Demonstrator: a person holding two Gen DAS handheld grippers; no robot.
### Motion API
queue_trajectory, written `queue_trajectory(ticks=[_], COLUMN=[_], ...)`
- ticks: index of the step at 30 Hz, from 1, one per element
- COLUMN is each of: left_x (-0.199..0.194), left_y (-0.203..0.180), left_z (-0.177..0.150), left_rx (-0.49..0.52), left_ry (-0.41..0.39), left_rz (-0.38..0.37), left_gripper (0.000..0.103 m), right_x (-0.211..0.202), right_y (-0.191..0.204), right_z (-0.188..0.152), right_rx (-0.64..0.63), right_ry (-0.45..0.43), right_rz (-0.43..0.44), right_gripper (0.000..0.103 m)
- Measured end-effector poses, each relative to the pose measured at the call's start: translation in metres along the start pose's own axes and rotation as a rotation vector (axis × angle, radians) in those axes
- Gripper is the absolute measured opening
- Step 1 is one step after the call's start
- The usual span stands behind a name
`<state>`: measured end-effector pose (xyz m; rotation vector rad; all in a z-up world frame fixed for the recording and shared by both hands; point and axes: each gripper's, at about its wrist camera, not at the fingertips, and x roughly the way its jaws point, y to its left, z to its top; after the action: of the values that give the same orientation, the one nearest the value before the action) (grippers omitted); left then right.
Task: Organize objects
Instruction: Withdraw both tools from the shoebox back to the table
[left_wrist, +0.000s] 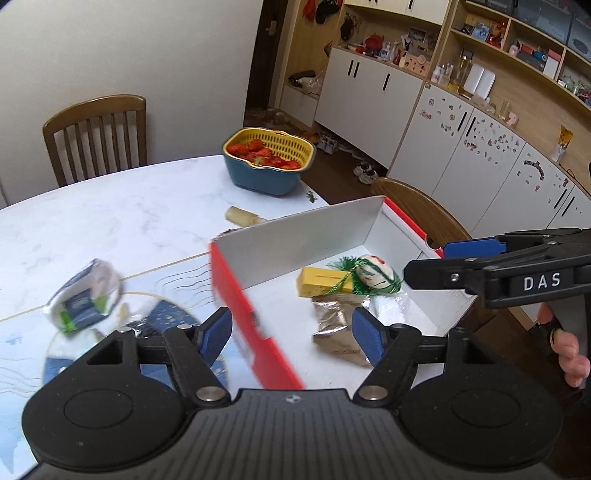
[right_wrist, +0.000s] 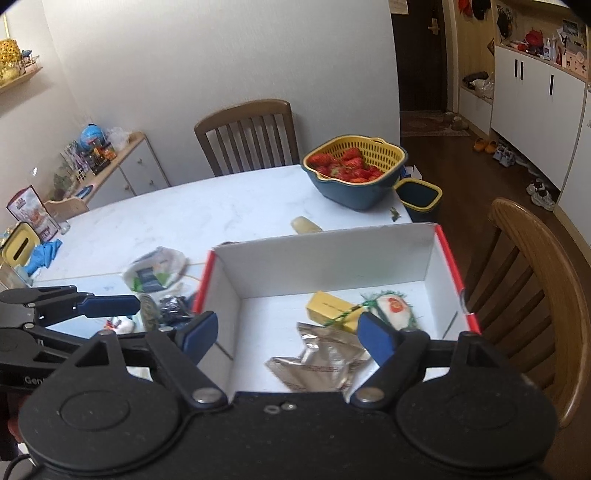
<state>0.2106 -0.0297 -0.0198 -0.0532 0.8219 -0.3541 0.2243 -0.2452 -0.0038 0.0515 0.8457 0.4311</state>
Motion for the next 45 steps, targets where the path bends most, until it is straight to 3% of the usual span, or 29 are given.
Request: queue_trajectory(ticks=[4, 23, 26, 28, 33, 38, 45], left_x=[-0.021, -0.069, -0.07, -0.071, -0.072, -0.066, -0.041], left_y=[0.022, 0.121, 0.133, 0.141, 0.166, 0.192, 0.221], left_z=[-0.008, -0.038, -0.042, -0.045, -0.051, -0.059, -0.081], left_rx=[-0.005, -0.049, -0.054, -0.056, -0.08, -0.118, -0.152], left_ry=[-0.021, -0.036, -0.035, -0.033, -0.036, -0.029, 0.016], left_rz=[0.025, 0.07, 0.071, 0.073, 0.076, 0.088, 0.087], left_gripper=[0.079, 0.079, 0.079, 0.086, 0.086, 0.103, 0.103], right_x=[-0.002, 0.02, 0.026, 0.032, 0.046, 0.063, 0.091], right_y=[0.019, 0.125, 0.141, 0.151, 0.172, 0.188, 0.199], right_z=[-0.006, -0.034, -0.039, -0.042, -0.05, -0.06, -0.076], right_rx=[0.003, -0.031, -0.051, -0.064, -0.086, -0.108, -0.131], right_ry=[-0.02, -0.034, -0.025, -0.015, 0.012, 0.044, 0.102], right_rz=[0.01, 0.071, 0.07, 0.069, 0.069, 0.061, 0.04], right_gripper=[0.086, 0.096, 0.097, 0.097, 0.097, 0.097, 0.096])
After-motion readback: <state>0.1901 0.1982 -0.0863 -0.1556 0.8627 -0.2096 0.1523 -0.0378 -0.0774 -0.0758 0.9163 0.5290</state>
